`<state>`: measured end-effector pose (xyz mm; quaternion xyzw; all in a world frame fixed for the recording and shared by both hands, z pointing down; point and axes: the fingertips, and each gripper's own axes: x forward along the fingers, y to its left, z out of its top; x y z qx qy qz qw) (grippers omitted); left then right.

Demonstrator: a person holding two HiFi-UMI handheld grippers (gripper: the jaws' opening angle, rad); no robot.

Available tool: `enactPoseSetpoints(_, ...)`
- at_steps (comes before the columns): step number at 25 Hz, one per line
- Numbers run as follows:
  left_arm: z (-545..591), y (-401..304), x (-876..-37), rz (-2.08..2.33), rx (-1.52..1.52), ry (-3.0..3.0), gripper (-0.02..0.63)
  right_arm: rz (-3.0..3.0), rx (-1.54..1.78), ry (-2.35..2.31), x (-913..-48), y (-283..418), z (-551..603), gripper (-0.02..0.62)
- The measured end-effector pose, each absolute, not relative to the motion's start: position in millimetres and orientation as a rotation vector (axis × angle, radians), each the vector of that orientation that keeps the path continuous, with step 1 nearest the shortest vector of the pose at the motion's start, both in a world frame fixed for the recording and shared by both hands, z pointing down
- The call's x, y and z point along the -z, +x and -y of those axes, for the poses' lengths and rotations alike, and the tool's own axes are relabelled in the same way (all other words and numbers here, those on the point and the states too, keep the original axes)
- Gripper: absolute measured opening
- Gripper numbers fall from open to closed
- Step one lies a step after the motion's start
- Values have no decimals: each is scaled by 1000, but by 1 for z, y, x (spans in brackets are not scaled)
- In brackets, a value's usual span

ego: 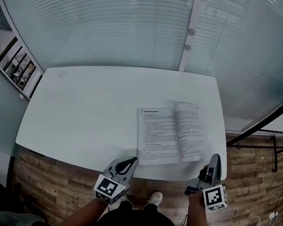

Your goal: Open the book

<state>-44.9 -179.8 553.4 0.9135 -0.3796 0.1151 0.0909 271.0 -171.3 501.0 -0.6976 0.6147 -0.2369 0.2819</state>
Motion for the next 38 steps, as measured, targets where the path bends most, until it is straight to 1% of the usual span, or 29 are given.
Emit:
enactPoseSetpoints(8,183,-45,-535,1166,-263,2751,12,-2100,262,-1862,-452,204,186,14)
enactPoseSetpoints(17,183,-51,-528,1195,-240,2775,12,-2463,-54,-1841,-448,137,189,8)
enactPoseSetpoints(20,182,-58,-529,1219,-263,2778,12,-2554,-49,-1851,-461,118,190,8)
enactPoseSetpoints(24,183,-61,-526,1244,-247,2778,12,-2586,48,-1802,-474,104,190,8)
enactPoseSetpoints(29,183,-70,-520,1294,-220,2785,12,-2645,49,-1779,-484,86,188,8)
enactPoseSetpoints(34,180,-74,-520,1308,-226,2774,12,-2686,85,-1779,-501,82,186,8)
enactPoseSetpoints(38,178,-77,-521,1320,-223,2763,12,-2732,177,-1807,-516,81,182,8)
